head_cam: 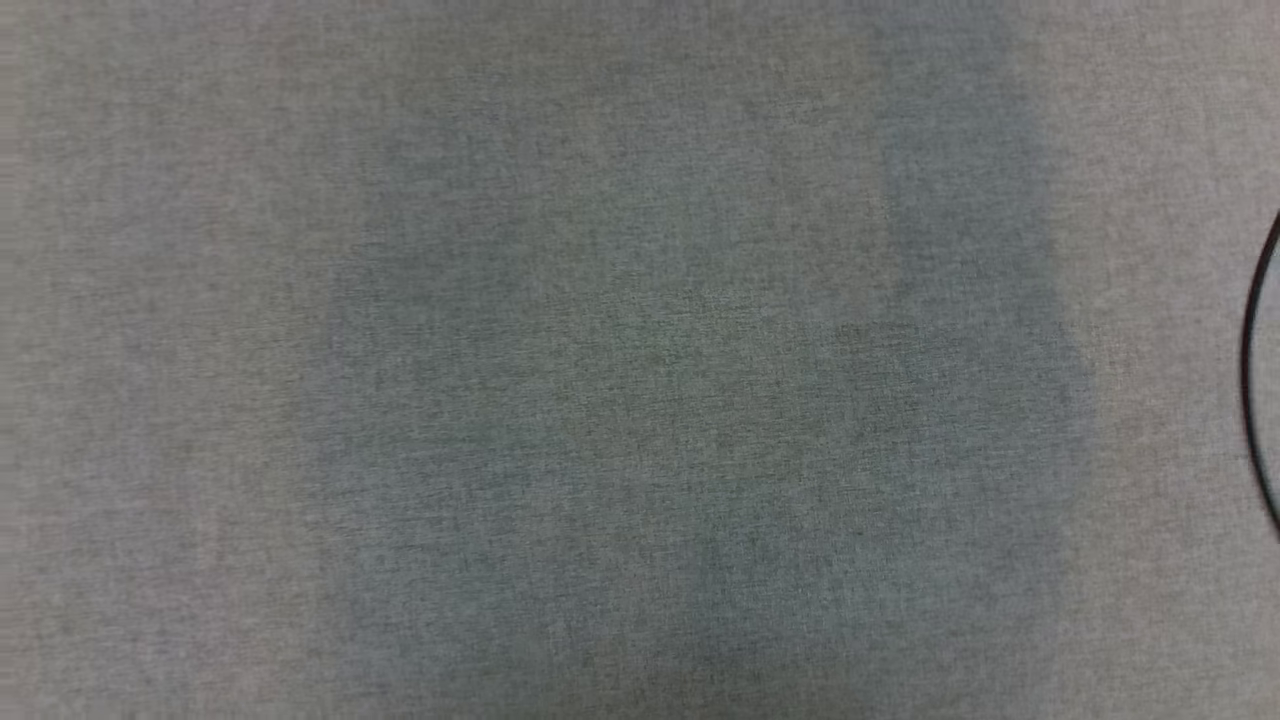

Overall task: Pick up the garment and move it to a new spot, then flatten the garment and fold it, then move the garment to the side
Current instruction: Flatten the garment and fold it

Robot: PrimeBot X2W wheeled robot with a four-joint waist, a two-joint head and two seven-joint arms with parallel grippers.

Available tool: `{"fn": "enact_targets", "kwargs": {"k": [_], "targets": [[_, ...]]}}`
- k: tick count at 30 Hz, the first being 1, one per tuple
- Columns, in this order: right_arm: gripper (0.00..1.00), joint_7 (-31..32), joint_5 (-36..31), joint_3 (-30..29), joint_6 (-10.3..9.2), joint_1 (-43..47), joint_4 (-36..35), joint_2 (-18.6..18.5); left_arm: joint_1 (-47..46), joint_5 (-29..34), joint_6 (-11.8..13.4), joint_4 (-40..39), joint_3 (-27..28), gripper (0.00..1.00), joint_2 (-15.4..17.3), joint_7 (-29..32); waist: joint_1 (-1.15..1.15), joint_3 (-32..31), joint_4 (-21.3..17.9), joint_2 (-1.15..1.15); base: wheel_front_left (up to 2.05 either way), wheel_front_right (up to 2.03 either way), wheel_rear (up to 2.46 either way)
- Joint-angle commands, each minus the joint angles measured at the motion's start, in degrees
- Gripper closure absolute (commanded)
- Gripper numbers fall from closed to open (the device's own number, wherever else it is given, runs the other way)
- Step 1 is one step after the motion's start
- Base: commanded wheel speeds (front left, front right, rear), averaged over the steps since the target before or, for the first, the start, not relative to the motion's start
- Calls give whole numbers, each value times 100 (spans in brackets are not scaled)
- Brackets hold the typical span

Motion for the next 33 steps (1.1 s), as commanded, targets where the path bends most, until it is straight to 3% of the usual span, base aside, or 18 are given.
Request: {"fn": "enact_targets", "kwargs": {"k": [1, 7, 13, 22, 33], "targets": [[100, -34, 131, 125, 0, 375, 98, 19, 411, -58, -7, 38, -163, 100, 25, -75, 0, -43, 35, 0, 0, 0, 0], [100, -249, 689, 689, 0, 1734, -74, 76, 2132, -501, -7, -277, -698, 100, 180, -326, 0, -206, 117, 0, 0, 0, 0], [100, -399, 1264, 1234, 0, 3262, -658, 102, 4043, -695, -8, -1240, -505, 100, 506, -391, 0, -578, 80, 0, 0, 0, 0], [100, -438, 1814, 1557, 0, 5488, -1627, -269, 7310, -258, 297, -3132, 418, 100, 261, -393, 0, -1481, 89, 0, 0, 0, 0], [100, -442, 1766, 1246, 0, 7606, -2168, -413, 9863, -98, 447, -4096, 870, 100, -200, -393, 0, -2322, 205, 0, 0, 0, 0]]}}
